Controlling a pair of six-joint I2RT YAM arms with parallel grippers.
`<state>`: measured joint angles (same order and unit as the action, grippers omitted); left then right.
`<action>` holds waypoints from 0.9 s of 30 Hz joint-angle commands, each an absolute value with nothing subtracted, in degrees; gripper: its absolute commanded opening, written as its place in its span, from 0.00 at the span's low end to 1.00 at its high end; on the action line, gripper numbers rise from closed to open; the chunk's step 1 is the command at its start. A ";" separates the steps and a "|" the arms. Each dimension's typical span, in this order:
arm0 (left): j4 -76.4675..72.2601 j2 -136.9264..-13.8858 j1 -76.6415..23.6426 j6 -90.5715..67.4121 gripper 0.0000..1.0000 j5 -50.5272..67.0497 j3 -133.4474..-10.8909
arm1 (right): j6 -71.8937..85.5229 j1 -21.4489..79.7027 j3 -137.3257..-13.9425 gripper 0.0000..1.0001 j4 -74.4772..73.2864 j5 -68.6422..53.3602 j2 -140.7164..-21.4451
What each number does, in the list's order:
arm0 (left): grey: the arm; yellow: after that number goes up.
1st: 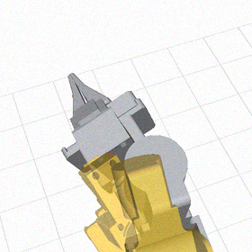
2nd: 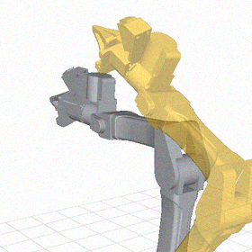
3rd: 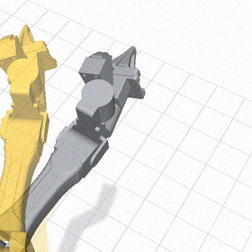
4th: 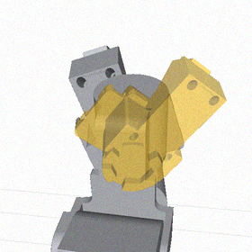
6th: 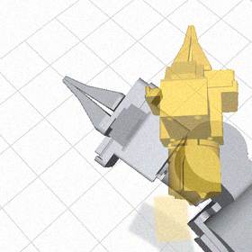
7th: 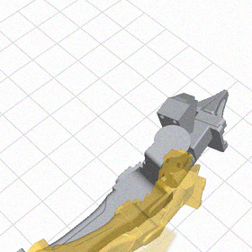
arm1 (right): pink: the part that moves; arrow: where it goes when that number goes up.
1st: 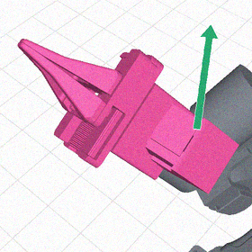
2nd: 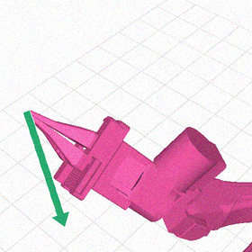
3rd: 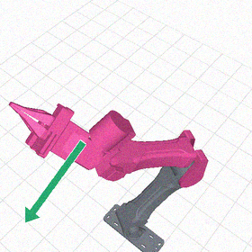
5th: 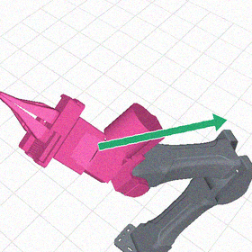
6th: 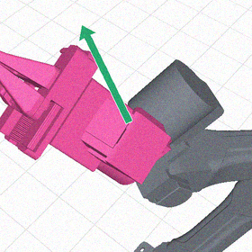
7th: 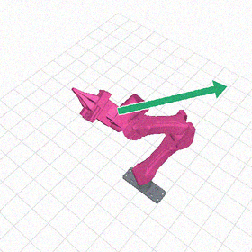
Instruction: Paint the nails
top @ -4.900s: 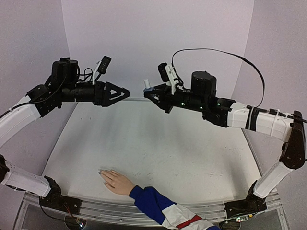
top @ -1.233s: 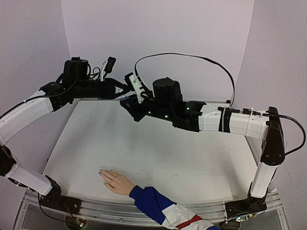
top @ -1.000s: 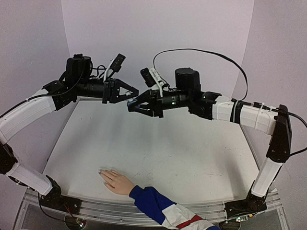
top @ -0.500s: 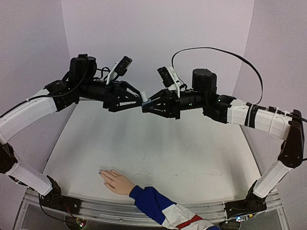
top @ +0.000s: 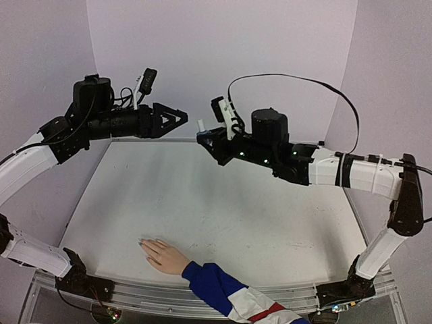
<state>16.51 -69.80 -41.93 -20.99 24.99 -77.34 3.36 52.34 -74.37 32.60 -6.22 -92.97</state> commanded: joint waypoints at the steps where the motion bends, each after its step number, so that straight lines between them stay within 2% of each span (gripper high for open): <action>1: 15.25 -72.14 -41.92 -26.86 0.80 18.18 -79.10 | 1.43 57.58 -80.17 0.00 35.63 11.38 -96.87; 3: 15.13 -73.07 -41.93 -27.42 0.76 18.34 -79.56 | 0.63 58.94 -82.06 0.00 35.19 13.27 -98.56; 6: 14.94 -73.96 -41.93 -27.42 0.62 18.17 -79.71 | 0.45 60.24 -83.91 0.00 35.01 14.50 -100.27; 9: 14.90 -73.68 -41.93 -27.51 0.56 17.06 -79.09 | 0.44 61.13 -85.16 0.00 34.98 14.49 -101.23; 11: 14.92 -73.46 -41.96 -27.63 0.55 15.74 -78.42 | 0.44 61.59 -86.03 0.00 34.98 14.67 -101.85; 14: 14.93 -73.30 -41.93 -28.13 0.62 14.55 -77.67 | -0.47 62.16 -86.91 0.00 34.98 14.69 -102.81; 18: 15.38 -73.98 -41.93 -28.62 0.57 13.49 -77.41 | -1.41 62.45 -87.75 0.00 35.15 15.41 -103.53; 20: 15.80 -73.61 -41.97 -28.59 0.64 11.79 -77.07 | -1.32 62.51 -87.69 0.00 35.39 16.32 -103.39; 22: 15.82 -72.87 -41.98 -28.48 0.67 10.48 -76.64 | -1.19 62.54 -87.31 0.00 35.69 17.39 -102.95; 27: 15.75 -71.30 -41.93 -28.80 0.65 8.53 -75.17 | -1.19 62.55 -85.82 0.00 36.78 19.75 -101.88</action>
<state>16.69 -74.08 -41.93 -28.58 11.29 -75.48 -0.49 62.19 -84.27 31.38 16.27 -104.05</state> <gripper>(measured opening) 0.658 0.223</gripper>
